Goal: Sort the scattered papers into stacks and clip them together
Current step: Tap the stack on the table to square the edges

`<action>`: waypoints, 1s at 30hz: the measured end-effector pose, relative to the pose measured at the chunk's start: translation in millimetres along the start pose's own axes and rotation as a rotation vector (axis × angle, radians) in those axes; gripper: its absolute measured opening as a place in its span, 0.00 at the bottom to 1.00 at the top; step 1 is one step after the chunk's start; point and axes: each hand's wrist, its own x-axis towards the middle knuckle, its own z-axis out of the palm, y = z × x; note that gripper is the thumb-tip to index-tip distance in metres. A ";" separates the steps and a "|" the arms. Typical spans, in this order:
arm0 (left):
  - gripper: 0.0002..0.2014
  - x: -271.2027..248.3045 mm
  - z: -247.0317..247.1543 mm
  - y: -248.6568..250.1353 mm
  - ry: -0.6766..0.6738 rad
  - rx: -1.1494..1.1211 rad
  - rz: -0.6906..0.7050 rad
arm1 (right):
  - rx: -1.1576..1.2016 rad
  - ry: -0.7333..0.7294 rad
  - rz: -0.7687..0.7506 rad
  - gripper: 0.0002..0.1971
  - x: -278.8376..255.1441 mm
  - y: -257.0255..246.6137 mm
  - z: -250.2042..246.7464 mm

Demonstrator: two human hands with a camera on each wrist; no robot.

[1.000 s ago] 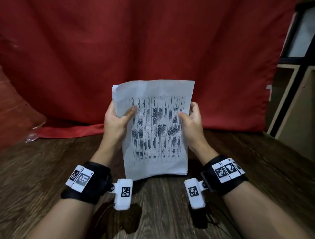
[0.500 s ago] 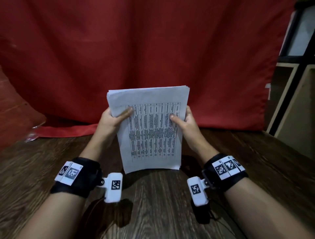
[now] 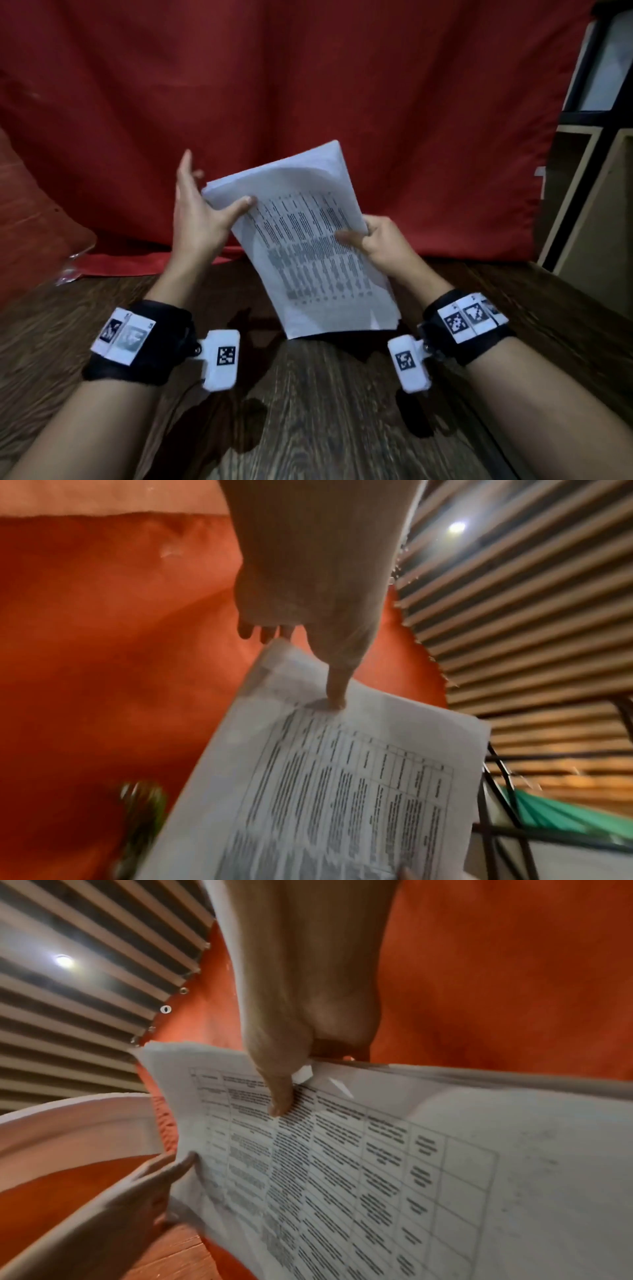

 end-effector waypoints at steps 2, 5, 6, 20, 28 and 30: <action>0.58 11.1 -6.8 16.2 -0.081 0.137 0.160 | -0.195 -0.046 -0.067 0.08 11.5 -10.0 -6.8; 0.42 19.7 -9.3 32.3 -0.488 0.103 0.125 | -0.367 -0.144 -0.113 0.07 23.0 -34.4 -9.3; 0.30 19.2 -8.8 32.9 -0.603 0.056 0.064 | -0.432 -0.177 -0.133 0.06 25.3 -41.6 -9.2; 0.08 -37.3 -12.7 -61.7 -0.332 -0.605 -0.383 | 0.402 -0.005 0.263 0.31 -2.8 40.9 -58.8; 0.15 -45.8 8.1 -85.8 -0.337 -0.695 -0.408 | 0.514 0.090 0.202 0.26 -11.6 55.3 -27.8; 0.19 -51.0 10.7 -97.2 -0.379 -0.704 -0.456 | 0.481 0.086 0.211 0.25 -13.8 62.9 -27.6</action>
